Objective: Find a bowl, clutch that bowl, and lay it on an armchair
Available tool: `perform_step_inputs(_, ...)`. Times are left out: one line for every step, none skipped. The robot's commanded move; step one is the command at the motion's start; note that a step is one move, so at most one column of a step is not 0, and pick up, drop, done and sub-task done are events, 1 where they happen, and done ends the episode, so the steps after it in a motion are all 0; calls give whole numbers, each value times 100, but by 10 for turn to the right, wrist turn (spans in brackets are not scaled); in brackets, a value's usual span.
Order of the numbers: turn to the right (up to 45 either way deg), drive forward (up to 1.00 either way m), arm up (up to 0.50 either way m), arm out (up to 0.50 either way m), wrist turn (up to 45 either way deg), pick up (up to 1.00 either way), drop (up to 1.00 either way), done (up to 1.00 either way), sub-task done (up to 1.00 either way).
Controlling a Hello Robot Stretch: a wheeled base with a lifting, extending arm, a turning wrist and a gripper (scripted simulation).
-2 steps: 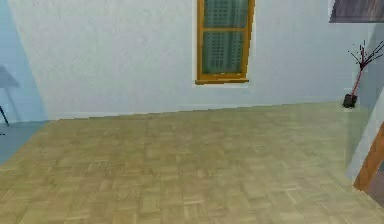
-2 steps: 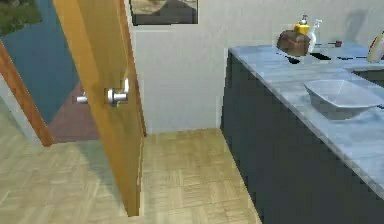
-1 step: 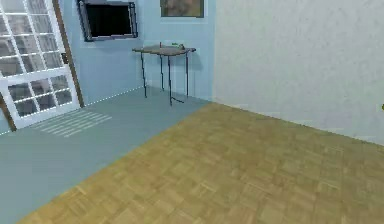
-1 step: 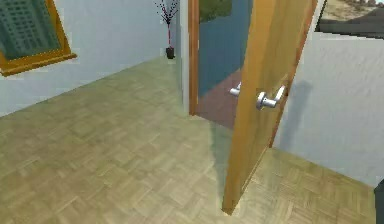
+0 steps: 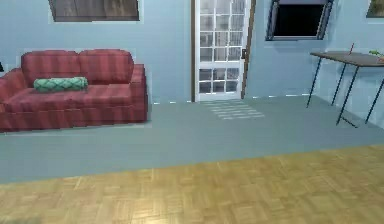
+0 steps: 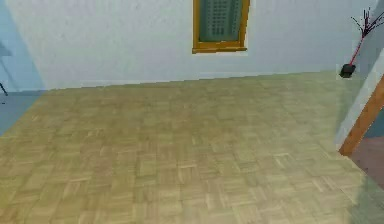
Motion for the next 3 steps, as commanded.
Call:
perform_step_inputs(-360,0,0,0,0,0,0,0,0)
perform_step_inputs(0,90,0,0,0,0,0,0,0)
perform_step_inputs(-240,0,0,0,0,0,0,0,0)
